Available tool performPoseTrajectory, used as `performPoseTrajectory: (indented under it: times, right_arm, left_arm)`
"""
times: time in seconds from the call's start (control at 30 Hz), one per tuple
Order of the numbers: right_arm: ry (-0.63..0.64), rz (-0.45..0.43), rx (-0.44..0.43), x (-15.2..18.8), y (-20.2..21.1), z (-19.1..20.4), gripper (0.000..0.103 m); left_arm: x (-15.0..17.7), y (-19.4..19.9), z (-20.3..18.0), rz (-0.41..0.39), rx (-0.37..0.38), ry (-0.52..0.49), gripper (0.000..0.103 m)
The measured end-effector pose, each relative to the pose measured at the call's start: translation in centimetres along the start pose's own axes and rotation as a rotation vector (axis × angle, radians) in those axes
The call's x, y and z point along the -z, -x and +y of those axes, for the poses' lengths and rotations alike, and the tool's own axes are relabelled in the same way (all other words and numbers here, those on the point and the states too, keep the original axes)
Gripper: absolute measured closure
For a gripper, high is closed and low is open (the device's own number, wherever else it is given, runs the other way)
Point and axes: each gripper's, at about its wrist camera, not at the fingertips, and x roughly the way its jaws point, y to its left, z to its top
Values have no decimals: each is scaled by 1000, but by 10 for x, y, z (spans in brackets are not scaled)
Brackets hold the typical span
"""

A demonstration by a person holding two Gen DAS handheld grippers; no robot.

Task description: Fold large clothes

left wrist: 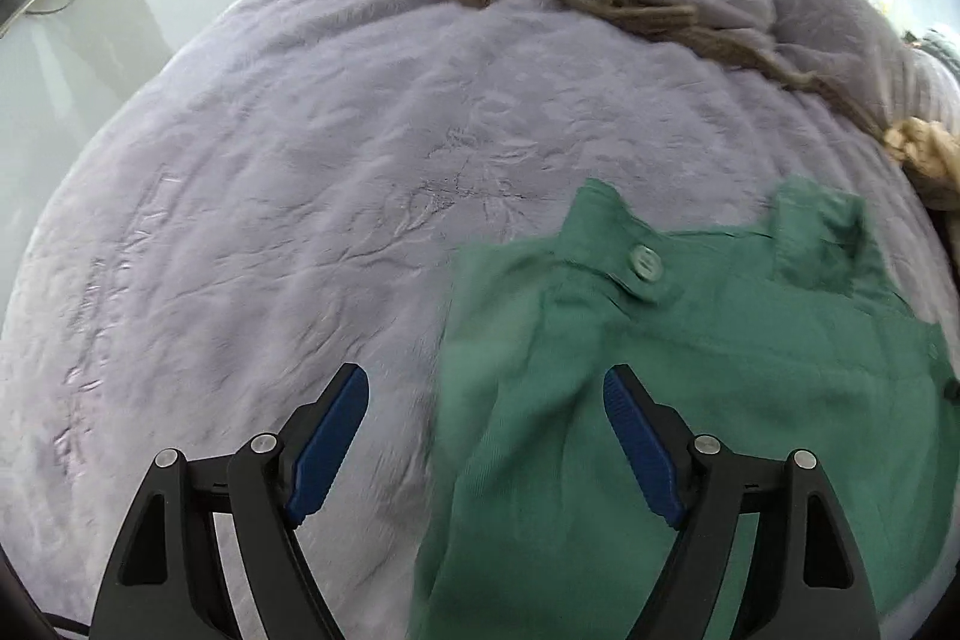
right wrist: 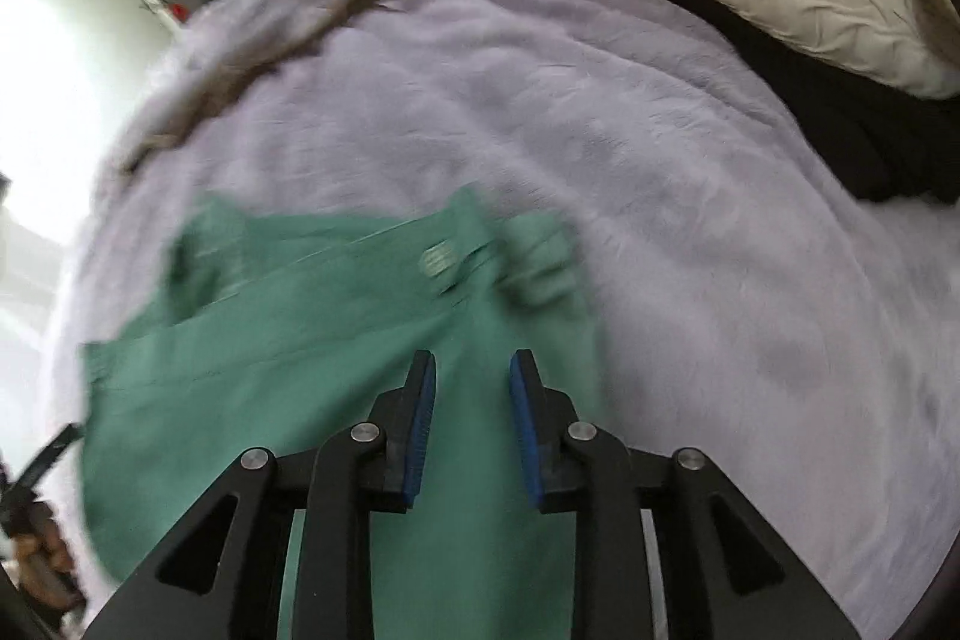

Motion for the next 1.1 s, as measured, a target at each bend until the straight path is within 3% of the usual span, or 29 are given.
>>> performPoseTrajectory:
  times: [0.07,0.2,0.3,0.33,0.37,0.4,0.47,0.5,0.57,0.63,0.7,0.87,1.0,1.07,1.1]
  right_arm:
    - [16,36,-103,25,12,16,75]
    - [50,165,-216,75,-1,50,75]
    - [102,222,-147,100,-16,55,77]
    - [101,219,-119,104,-17,47,84]
    - [86,211,-105,106,-15,36,97]
    - [54,198,-84,107,-11,20,101]
    - [0,171,-35,105,-2,-11,103]
    - [-25,154,41,102,1,-30,103]
    - [-77,146,106,102,3,-59,103]
    - [-209,165,53,105,5,-87,103]
    - [-247,153,59,106,13,-89,103]
    - [-289,123,99,114,23,-77,96]
    - [-335,139,-92,125,29,-47,79]
    - [-298,182,-217,136,30,-14,48]
    - [-285,207,-269,143,27,1,44]
  left_arm:
    - [11,23,-4,-14,33,-35,21]
    - [42,49,-26,1,156,-96,21]
    - [69,44,-47,55,224,-130,21]
    - [79,38,-53,75,212,-147,21]
    - [88,32,-55,92,193,-164,21]
    - [98,25,-53,105,171,-179,21]
    - [108,18,-43,108,171,-191,21]
    - [111,17,-39,105,182,-196,21]
    - [113,22,-34,98,186,-223,21]
    - [114,30,-33,92,165,-248,21]
    - [112,37,-30,93,160,-245,21]
    - [107,64,1,69,156,-179,21]
    - [105,60,38,117,161,-76,21]
    - [105,53,52,153,201,-24,21]
    - [105,51,54,157,214,-18,21]
